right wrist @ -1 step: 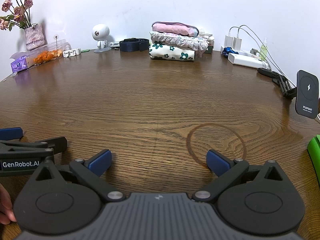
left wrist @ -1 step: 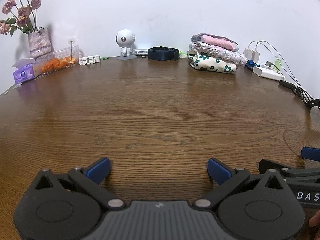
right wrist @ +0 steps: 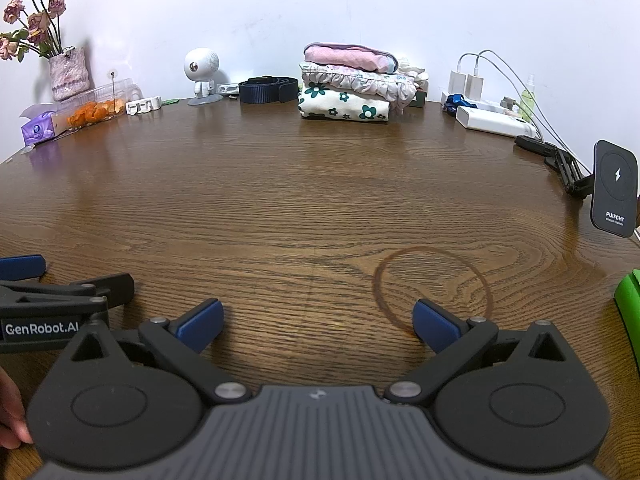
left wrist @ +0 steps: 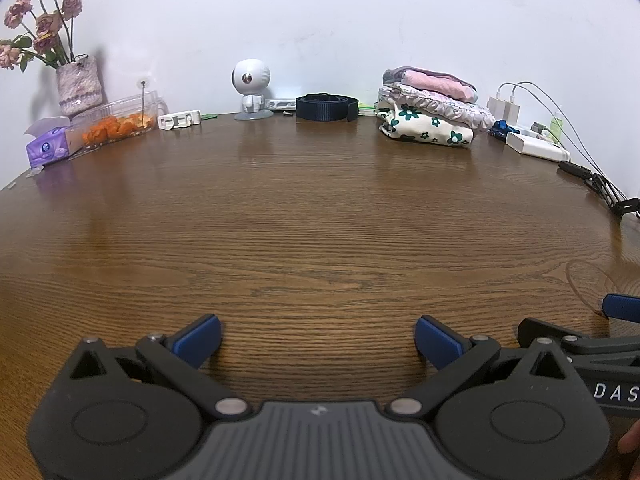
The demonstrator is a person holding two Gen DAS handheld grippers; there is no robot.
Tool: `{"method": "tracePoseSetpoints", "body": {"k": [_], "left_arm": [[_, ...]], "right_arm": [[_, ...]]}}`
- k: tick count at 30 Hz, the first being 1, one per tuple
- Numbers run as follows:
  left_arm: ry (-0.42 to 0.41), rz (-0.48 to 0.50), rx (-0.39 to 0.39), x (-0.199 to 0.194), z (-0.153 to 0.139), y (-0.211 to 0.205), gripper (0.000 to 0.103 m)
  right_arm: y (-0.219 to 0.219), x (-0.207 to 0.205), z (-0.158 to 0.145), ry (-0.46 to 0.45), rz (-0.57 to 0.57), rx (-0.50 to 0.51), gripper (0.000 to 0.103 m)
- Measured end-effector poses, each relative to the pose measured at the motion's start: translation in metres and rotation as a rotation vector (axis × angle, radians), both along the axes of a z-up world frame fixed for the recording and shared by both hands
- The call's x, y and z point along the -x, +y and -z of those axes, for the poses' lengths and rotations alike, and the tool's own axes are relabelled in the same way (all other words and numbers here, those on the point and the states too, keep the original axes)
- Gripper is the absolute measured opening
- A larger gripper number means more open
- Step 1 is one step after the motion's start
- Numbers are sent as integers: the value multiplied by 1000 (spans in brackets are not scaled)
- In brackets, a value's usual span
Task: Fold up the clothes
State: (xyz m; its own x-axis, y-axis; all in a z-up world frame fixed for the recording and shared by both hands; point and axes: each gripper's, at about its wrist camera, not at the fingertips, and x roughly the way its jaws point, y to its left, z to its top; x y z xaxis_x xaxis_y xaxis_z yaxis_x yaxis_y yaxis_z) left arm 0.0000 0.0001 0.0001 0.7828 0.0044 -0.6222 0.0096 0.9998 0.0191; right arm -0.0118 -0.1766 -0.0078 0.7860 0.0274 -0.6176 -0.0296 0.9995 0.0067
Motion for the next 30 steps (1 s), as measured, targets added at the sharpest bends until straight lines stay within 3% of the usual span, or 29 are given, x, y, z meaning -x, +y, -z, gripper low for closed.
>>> {"method": "tracePoseSetpoints", "body": {"k": [30], "left_arm": [[-1, -9, -3, 1, -1, 1, 103]], "right_arm": [[0, 1, 0, 0, 3, 1, 102]]}}
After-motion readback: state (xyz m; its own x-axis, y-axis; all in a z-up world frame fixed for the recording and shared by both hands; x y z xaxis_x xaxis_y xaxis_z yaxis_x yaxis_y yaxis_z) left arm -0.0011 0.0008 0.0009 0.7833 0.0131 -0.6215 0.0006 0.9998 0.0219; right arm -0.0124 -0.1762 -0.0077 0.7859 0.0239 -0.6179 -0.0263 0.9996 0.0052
